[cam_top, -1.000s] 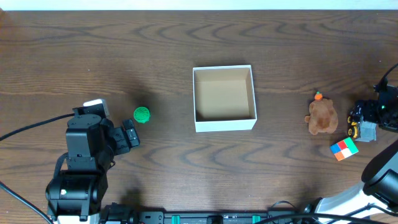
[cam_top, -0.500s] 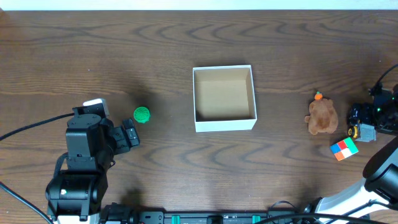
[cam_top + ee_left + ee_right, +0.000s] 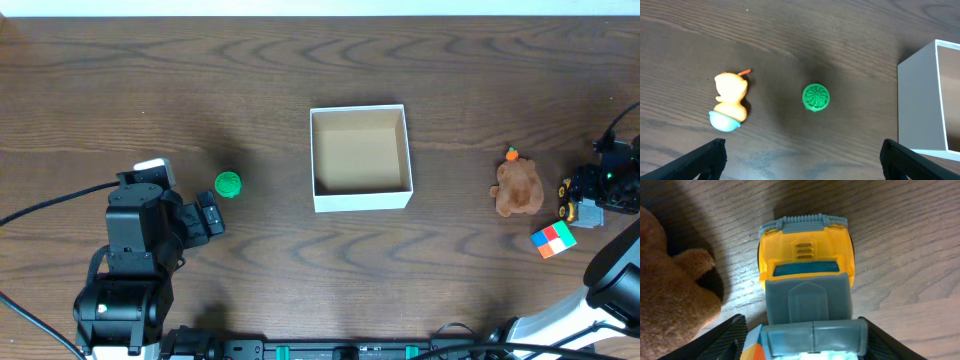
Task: Pack container
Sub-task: 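Grasp the yellow-and-grey toy truck with the right gripper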
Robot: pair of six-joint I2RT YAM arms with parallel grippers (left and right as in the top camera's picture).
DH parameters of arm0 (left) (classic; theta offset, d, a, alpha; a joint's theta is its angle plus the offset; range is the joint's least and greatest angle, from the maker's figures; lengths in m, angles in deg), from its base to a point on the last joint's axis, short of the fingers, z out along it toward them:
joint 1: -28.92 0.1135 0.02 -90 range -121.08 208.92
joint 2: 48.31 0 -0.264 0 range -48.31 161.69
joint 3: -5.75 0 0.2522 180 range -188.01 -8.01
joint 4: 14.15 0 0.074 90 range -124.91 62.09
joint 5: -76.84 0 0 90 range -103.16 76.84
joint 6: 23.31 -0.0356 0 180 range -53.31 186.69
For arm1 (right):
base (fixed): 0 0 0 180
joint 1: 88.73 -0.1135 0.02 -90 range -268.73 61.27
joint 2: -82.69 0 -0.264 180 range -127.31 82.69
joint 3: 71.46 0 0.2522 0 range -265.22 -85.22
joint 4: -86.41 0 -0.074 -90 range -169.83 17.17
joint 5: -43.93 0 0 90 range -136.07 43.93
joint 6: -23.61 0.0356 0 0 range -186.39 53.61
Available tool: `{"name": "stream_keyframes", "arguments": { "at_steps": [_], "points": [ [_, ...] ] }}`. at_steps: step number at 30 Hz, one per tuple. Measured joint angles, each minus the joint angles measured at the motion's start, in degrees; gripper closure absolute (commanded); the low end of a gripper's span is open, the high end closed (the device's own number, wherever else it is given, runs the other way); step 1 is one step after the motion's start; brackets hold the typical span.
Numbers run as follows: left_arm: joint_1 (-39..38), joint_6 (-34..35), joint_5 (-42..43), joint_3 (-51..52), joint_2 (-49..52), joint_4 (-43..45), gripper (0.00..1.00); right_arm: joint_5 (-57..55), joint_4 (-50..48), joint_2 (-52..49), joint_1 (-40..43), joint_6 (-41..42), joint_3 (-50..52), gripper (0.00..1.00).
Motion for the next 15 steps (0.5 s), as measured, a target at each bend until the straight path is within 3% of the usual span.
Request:
{"name": "stream_keyframes", "arguments": {
  "at_steps": [15],
  "points": [
    [0.0, 0.0, 0.0, 0.0, 0.0, -0.02, 0.02, -0.02, -0.55, -0.02, 0.0, -0.02, 0.02, 0.51]
  ]
}}
